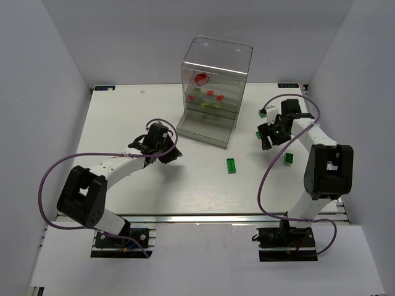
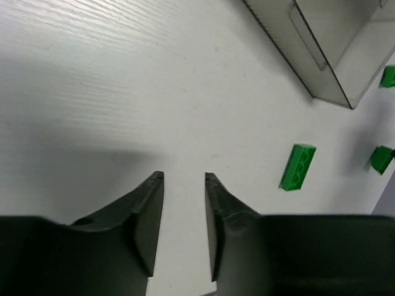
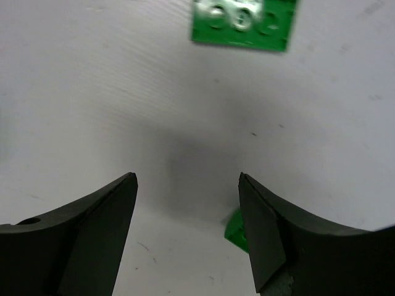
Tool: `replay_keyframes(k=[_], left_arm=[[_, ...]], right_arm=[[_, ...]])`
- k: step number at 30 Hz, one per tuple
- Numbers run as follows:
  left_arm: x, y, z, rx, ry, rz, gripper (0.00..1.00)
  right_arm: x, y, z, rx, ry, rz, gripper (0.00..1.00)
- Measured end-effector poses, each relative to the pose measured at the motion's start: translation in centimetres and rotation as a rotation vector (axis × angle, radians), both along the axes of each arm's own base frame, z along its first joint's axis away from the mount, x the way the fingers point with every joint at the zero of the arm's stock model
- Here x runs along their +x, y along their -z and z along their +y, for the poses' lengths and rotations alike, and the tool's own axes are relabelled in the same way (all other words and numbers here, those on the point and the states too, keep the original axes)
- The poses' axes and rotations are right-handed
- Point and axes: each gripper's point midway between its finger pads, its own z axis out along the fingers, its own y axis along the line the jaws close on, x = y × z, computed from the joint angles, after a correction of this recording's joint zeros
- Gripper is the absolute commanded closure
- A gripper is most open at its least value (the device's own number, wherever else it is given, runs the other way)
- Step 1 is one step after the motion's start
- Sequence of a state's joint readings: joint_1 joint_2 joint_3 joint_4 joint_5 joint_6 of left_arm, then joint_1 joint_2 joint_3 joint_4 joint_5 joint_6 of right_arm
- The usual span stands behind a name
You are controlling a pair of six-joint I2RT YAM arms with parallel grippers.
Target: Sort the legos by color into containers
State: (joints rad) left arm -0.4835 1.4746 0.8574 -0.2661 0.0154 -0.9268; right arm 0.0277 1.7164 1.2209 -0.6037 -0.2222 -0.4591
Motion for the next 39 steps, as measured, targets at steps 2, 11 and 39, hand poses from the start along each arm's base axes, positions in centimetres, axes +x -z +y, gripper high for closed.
replay_keyframes(k=[2,11,39], left_arm=[[-0.3,-0.9,-0.7,0.023,0.044,-0.002,0.43],[0.0,-5.1,-5.0,-0.009,0.186,-0.117,0.02],[-1.9,-4.0,-14.1,0.021,0.458,-0.217,0.02]], right_arm=[[0.6,-0.4,-1.7,-0.062,0.111,-0.001,0.27],[-2.8,-1.1,-6.9,-0.179,0.500,0.079,0.15],[-3.2,5.0,-9.7,-0.144,0.645,0.241,0.98]])
